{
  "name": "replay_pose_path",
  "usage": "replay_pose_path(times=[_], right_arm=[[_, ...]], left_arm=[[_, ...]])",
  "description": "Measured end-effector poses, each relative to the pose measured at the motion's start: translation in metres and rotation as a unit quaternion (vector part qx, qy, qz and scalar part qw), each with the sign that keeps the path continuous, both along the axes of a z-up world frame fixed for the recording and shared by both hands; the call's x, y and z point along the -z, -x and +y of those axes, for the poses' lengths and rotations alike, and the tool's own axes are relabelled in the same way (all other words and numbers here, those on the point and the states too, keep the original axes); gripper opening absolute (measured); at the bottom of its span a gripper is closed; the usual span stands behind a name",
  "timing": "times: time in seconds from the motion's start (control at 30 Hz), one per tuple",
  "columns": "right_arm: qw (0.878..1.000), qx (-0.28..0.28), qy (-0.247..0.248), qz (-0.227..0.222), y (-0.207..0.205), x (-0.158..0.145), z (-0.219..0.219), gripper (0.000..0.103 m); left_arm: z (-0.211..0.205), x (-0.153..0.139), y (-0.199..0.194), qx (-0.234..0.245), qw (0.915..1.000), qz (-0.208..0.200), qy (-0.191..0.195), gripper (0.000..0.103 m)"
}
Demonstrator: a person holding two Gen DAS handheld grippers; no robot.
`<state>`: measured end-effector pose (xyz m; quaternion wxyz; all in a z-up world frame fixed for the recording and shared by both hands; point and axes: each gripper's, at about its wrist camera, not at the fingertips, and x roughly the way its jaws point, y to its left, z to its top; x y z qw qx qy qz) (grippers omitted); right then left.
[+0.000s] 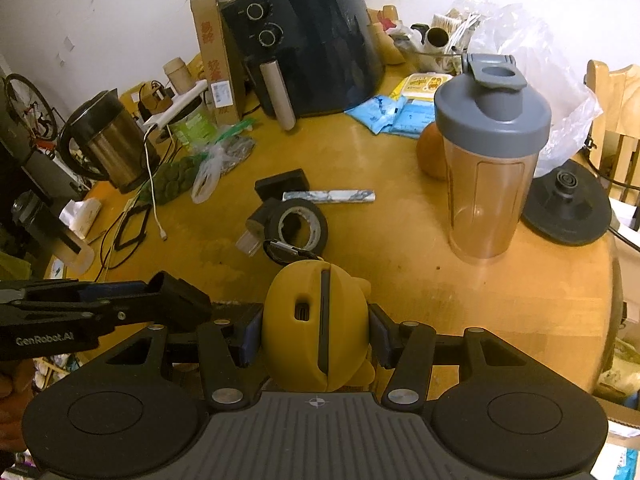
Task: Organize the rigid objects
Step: 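Carry the black cup into the box and open the left gripper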
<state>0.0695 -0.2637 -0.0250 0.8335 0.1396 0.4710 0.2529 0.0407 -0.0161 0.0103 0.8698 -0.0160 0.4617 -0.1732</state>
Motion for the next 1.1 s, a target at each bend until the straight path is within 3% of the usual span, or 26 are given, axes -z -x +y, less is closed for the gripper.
replay_pose_path(times=[0.6,0.73,1.1], right_arm=[[1.000,-0.025,0.009,0.012,0.016,0.001,-0.001,0.057],[1.000,-0.024,0.011,0.015,0.017,0.002,-0.003,0.057],[0.999,-0.035,0.015,0.024,0.020,0.008,0.000,0.057]], left_arm=[[-0.015,0.034,-0.002,0.012,0.9978,0.018,-0.063,0.040],[-0.013,0.028,0.003,0.004,0.9986,0.004,-0.053,0.055],[0.008,0.014,0.019,-0.058,0.9981,0.009,-0.015,0.055]])
